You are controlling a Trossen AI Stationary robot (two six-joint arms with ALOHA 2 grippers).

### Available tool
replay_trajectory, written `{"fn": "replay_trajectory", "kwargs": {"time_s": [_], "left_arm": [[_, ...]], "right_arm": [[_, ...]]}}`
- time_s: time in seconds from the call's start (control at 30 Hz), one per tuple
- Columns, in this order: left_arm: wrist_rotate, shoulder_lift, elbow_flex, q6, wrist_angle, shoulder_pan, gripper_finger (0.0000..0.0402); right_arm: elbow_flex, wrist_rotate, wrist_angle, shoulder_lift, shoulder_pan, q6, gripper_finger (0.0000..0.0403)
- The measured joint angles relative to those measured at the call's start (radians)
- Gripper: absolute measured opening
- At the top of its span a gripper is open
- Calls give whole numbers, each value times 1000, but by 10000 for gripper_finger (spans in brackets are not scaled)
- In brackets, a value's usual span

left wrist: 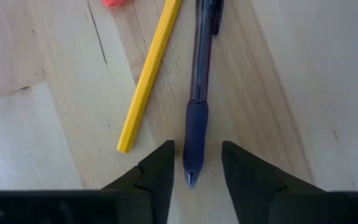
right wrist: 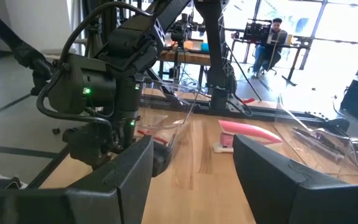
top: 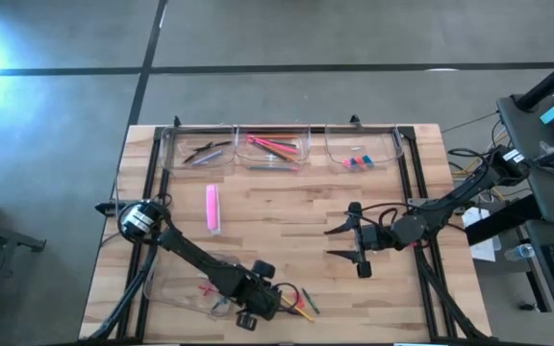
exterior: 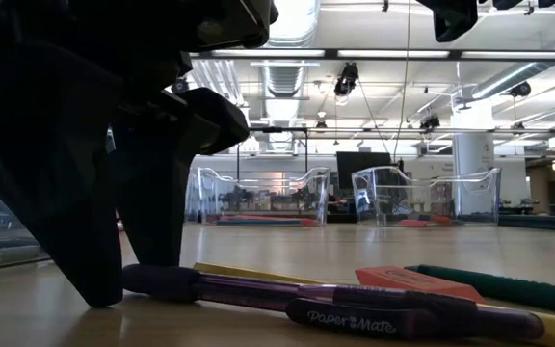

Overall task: Sort crayons/erasers/pens/pencils in bins
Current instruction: Put the purple pen into the top left transparent bin

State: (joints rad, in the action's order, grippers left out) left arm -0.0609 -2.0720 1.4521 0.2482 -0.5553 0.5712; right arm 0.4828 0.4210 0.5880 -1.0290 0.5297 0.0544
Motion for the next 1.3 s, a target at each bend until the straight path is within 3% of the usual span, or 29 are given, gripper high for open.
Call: {"fn": "replay_trajectory", "kwargs": {"time_s": [0.3, 0.6, 0.8, 1.03, 1.17, 1.3], "left_arm": [[46, 0, 7, -47, -2, 0, 17], [59, 71, 37, -55, -10, 0, 9], [-119, 203, 86, -27, -64, -5, 8], [-402, 415, 73, -34, -415, -57, 7], [-447, 539, 29, -22, -569, -164, 7], [-446, 662, -68, -79, -628, -348, 7]], "right_arm": [[0, 1, 0, 0, 0, -2, 210], [0, 2, 0, 0, 0, -2, 210], [0, 1, 41, 4, 0, -32, 210], [0, 0, 66, 13, 2, -31, 210], [0, 0, 66, 12, 2, -28, 210], [0, 0, 65, 12, 2, -28, 210]]}}
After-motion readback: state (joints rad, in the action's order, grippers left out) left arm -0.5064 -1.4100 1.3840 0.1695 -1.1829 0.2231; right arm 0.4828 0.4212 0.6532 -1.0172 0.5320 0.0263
